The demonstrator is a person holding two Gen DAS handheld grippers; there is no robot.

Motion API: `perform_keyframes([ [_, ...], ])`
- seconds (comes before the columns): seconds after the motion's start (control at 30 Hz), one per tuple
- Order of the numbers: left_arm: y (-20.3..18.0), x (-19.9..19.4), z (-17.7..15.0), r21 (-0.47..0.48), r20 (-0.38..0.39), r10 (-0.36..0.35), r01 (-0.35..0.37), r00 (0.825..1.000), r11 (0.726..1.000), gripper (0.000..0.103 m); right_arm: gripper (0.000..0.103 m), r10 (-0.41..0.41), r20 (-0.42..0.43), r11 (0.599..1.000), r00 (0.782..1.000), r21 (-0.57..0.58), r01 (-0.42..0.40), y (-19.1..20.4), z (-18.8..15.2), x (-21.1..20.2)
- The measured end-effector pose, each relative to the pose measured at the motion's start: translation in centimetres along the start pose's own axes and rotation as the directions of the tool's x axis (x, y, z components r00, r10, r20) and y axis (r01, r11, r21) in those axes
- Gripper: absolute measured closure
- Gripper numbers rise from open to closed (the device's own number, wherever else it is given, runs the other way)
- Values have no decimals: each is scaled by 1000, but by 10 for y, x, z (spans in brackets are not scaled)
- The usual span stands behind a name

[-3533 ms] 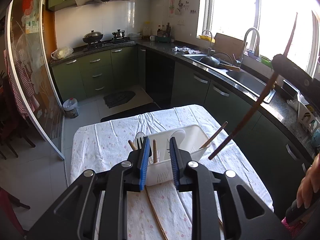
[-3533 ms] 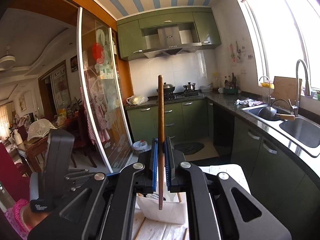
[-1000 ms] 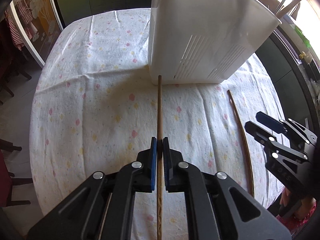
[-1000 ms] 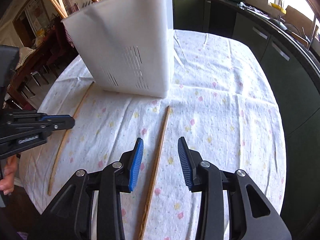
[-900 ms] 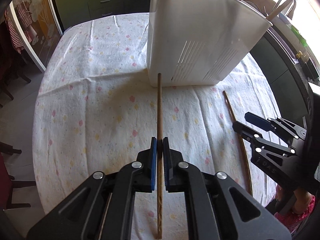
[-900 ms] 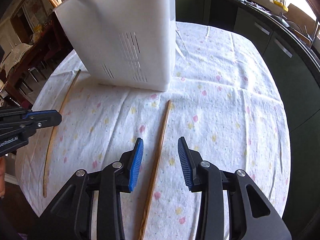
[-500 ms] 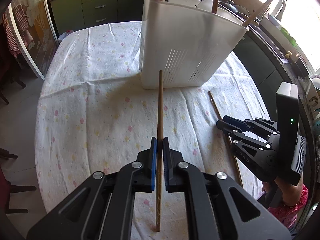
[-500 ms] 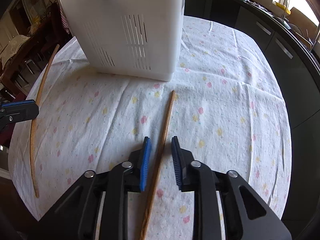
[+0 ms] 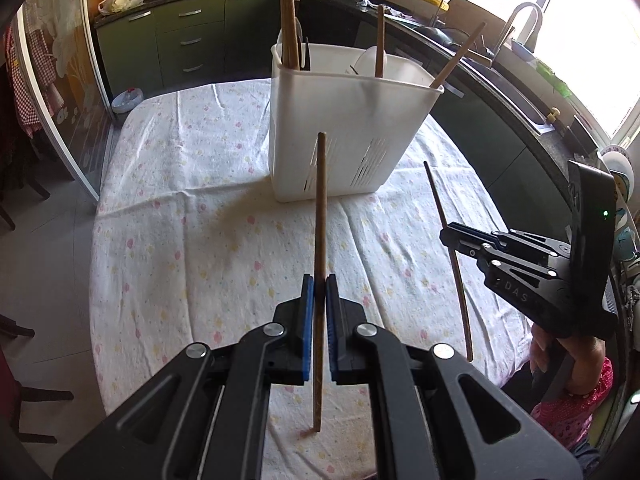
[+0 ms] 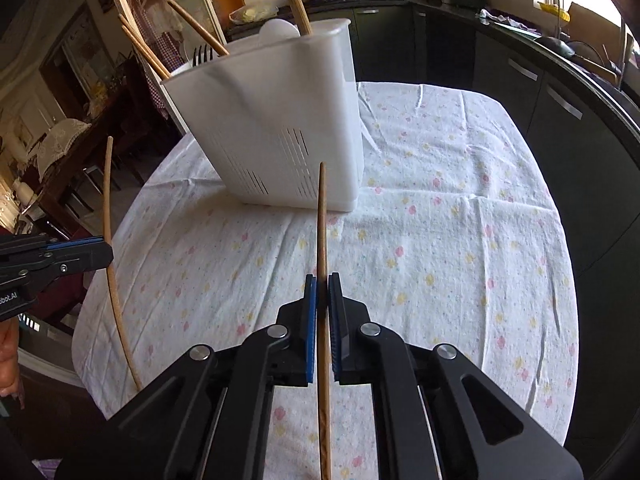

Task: Organize utensils
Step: 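Lift both chopsticks over the white holder and open both tools to drop them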

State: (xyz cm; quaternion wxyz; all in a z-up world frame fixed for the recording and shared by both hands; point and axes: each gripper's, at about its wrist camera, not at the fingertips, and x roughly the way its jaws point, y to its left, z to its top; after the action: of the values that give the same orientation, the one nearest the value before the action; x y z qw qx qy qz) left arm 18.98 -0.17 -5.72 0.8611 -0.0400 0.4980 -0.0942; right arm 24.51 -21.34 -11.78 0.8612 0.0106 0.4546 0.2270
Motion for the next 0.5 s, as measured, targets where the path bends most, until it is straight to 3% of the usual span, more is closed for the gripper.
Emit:
perform_keyframes([
  [0.5, -21, -58, 5, 64, 112, -35, 28, 993, 998, 97, 96, 96, 197, 995, 976, -32, -91, 25, 6, -100],
])
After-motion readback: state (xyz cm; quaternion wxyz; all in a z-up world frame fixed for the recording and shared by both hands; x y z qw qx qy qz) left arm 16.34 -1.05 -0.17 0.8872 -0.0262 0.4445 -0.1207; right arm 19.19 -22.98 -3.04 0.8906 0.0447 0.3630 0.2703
